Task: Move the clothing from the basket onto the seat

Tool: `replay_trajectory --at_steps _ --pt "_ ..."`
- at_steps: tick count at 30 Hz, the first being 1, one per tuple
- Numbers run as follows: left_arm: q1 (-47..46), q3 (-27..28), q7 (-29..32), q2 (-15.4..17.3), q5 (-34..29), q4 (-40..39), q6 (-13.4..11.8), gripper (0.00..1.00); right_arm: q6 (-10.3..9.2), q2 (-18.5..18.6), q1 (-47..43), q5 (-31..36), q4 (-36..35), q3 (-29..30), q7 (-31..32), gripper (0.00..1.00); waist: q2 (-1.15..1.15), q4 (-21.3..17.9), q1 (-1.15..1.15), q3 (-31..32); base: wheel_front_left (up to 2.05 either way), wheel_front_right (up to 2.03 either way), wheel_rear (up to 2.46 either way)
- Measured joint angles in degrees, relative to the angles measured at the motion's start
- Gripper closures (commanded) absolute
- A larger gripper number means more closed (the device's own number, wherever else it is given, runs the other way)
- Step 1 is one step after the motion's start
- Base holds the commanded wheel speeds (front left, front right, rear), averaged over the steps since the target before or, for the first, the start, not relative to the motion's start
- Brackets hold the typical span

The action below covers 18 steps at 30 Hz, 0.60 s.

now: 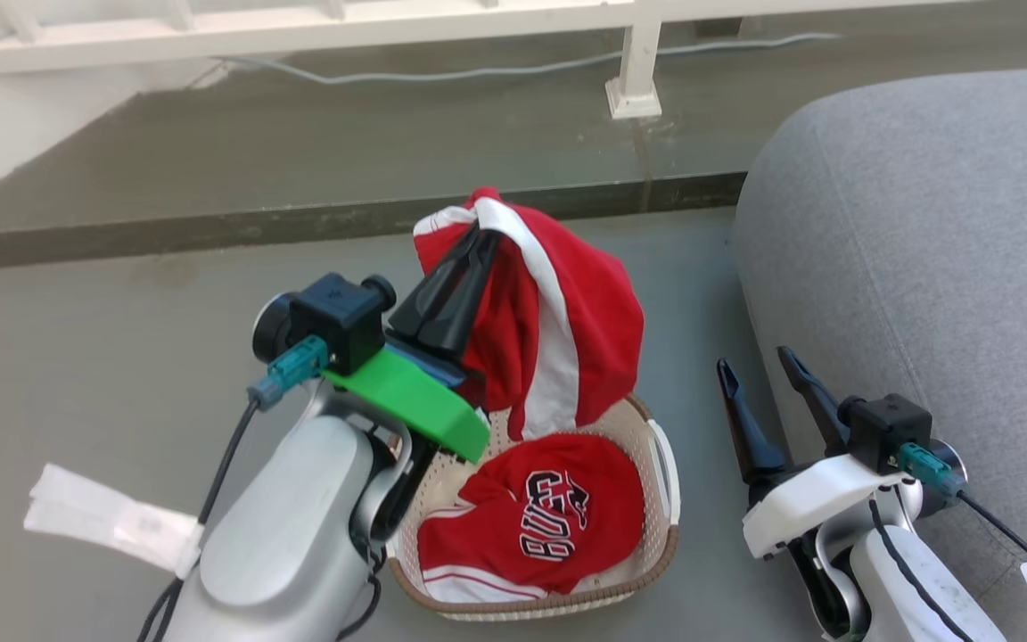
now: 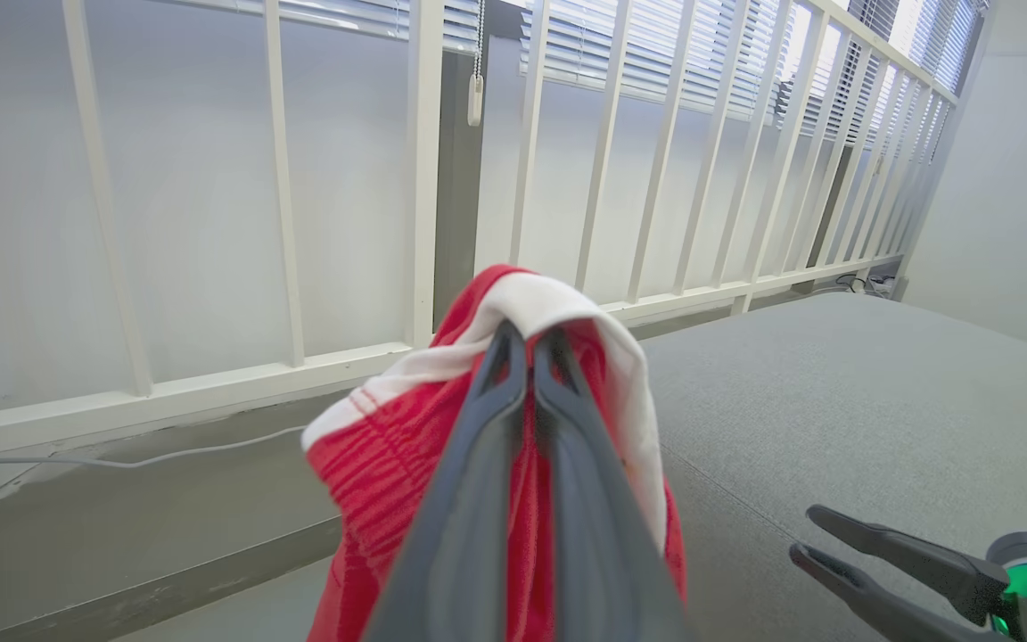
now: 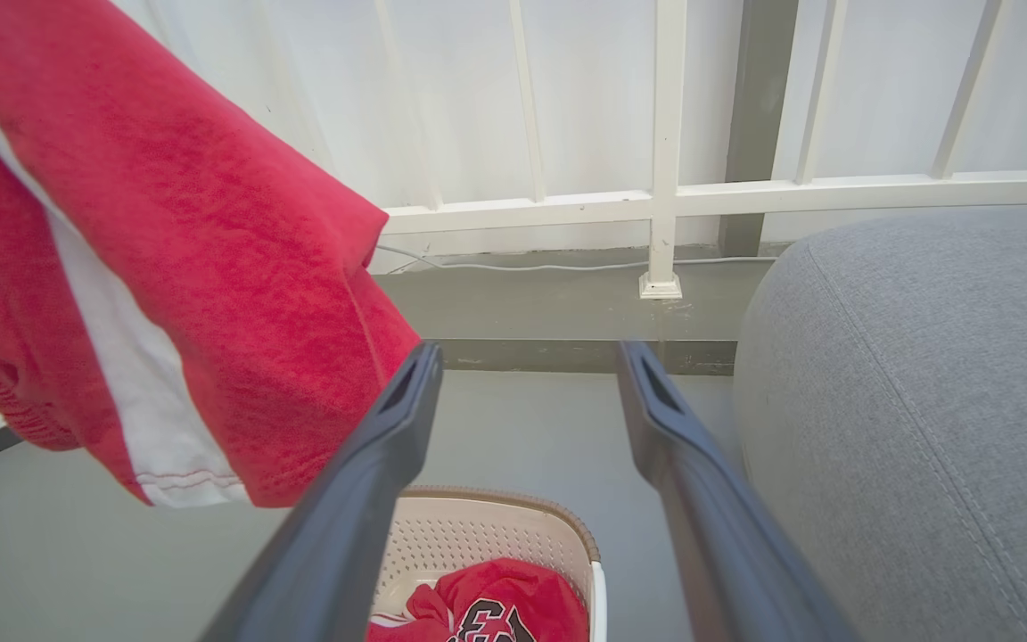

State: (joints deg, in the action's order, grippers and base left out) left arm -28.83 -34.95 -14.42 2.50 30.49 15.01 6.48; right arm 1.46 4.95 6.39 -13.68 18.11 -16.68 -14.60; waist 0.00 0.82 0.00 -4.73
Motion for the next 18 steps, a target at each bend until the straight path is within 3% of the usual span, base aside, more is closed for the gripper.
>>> replay_trajectory --at_steps 18 --pt "8.72 -0.33 0.0 1.1 -0.49 -8.86 -3.25 1.0 0.04 -0.9 -3.63 -0.53 -1.19 -1.52 0.02 0.0 0.0 -0.58 0.0 4.92 0.0 0.0 0.0"
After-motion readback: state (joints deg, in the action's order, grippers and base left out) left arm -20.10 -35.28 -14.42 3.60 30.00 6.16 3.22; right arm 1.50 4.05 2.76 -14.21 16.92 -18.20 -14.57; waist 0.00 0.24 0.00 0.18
